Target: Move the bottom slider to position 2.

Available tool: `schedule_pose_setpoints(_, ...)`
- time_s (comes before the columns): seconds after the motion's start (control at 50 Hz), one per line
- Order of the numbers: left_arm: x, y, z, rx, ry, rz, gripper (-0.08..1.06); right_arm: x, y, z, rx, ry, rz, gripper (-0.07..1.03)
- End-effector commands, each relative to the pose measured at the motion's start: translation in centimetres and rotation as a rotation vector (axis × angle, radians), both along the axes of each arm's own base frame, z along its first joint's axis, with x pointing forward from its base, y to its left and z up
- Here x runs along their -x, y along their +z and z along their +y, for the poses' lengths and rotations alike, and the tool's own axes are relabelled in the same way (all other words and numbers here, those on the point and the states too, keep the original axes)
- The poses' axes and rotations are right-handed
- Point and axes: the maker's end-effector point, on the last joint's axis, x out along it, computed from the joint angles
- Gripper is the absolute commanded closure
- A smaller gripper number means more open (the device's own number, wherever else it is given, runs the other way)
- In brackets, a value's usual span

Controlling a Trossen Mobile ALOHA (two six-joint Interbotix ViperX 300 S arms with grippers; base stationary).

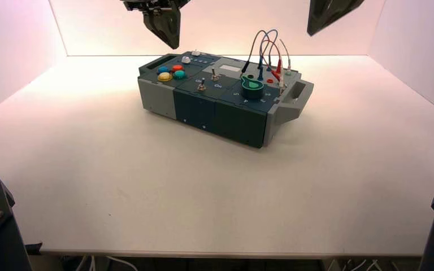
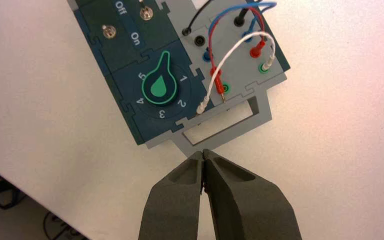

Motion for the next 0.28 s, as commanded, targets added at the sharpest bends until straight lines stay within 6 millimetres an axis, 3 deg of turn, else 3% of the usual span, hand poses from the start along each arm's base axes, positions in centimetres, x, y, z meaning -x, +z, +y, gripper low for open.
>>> schedule_pose_setpoints(0.02,-0.79,2.86,-0.19,0.027,0.005,-0.073,1.01,-0.48,0.53,0.27,-0.012,0.008,-0.044,0.98)
schedule_pose_setpoints(0.28,-0.7,3.37,-0.16,0.03,0.004,-0.083,1.01,-0.32,-0.07,0.06,-0.004,0.008,-0.041,0.98)
